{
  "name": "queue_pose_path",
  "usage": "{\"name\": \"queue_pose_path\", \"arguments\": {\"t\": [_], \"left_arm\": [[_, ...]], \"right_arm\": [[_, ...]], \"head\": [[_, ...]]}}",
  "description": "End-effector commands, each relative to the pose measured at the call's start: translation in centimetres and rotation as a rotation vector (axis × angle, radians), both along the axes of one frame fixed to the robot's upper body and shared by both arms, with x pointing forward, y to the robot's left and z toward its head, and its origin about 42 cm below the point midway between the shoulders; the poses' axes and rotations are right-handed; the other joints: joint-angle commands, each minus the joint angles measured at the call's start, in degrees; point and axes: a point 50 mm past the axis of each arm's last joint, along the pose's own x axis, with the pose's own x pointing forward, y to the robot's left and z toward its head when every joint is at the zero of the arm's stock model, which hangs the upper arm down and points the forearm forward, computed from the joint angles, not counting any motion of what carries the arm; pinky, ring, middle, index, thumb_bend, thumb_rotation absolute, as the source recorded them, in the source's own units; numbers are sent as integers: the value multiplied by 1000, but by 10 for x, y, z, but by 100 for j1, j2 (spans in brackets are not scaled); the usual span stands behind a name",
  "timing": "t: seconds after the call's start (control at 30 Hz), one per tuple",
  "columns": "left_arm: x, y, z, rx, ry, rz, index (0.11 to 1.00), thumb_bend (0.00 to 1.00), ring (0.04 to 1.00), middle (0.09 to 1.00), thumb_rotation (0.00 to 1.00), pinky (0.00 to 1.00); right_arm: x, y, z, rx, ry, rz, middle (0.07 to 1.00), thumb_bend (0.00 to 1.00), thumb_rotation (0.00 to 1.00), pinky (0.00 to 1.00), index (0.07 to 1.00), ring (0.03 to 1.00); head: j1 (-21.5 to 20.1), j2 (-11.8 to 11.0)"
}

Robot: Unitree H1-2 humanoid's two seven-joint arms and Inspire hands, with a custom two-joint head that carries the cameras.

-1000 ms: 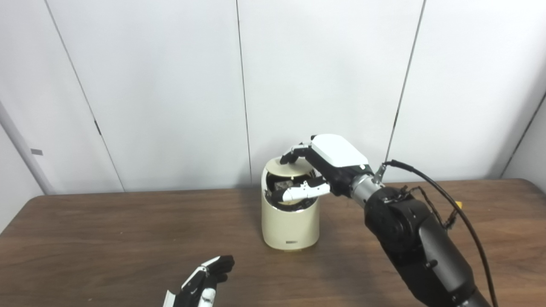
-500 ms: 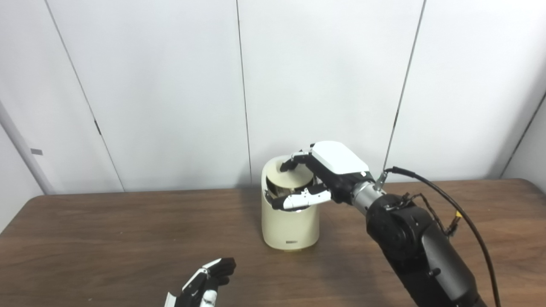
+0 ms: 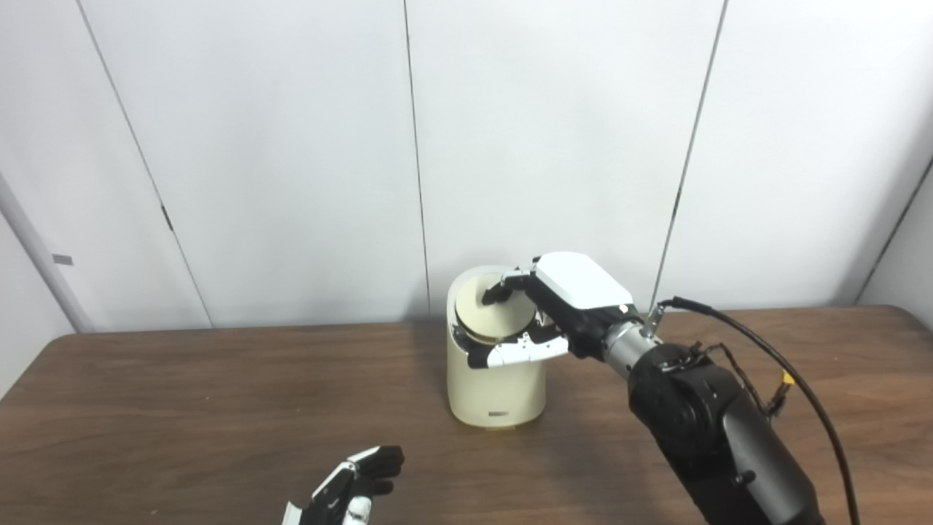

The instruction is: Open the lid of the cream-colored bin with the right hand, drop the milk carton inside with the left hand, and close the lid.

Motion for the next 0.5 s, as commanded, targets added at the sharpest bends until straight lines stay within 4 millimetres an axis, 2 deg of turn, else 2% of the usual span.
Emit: {"name": "queue_pose_path", "arguments": {"t": [0.0,0.47], "left_arm": [[0,-3,10,-3,-47,5,754,225,748,745,829,714],[1,-2,9,2,-39,-6,756,236,745,745,819,707]], "right_arm": [[-3,0,19,4,-89,19,707,860,860,934,681,847],[-8,2,15,-2,-69,23,705,859,858,935,672,847]], "head": [[-9,11],[-4,30]]}}
